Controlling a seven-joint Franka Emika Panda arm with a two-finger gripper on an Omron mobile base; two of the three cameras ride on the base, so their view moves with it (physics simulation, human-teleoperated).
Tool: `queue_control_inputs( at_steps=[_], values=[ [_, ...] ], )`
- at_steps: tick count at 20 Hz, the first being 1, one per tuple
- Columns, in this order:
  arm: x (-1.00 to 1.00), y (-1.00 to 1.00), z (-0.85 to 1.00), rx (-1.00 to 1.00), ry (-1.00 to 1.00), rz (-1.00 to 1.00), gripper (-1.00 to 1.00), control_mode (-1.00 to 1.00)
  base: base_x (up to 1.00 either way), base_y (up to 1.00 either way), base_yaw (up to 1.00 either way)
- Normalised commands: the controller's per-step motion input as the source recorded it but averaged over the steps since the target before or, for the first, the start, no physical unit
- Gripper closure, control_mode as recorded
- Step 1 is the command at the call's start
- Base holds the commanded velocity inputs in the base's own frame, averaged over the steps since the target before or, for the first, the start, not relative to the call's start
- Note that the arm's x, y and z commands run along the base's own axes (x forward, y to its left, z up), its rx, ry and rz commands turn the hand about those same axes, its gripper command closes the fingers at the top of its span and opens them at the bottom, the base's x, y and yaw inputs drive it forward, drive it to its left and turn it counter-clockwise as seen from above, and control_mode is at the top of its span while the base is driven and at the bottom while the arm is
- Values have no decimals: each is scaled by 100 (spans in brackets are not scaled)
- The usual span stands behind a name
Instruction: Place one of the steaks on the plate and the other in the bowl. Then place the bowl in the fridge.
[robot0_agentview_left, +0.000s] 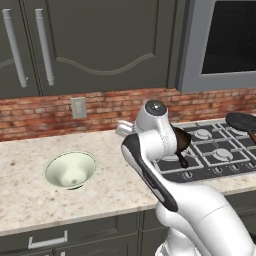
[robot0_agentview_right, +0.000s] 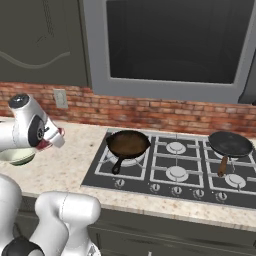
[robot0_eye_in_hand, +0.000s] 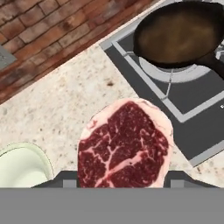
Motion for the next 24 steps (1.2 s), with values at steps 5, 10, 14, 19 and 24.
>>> queue_control_inputs(
  at_steps=[5,10,14,19,24],
  values=[
    [-6,44,0,-1,0,16,100,-100,0,0,0],
    [0,62,-1,-3,1,13,100,-100,0,0,0],
    [0,75,-1,-9,0,8,100,-100,0,0,0],
    [16,76,0,-9,3,7,100,-100,0,0,0],
    [33,69,-2,-11,15,2,100,-100,0,0,0]
  ],
)
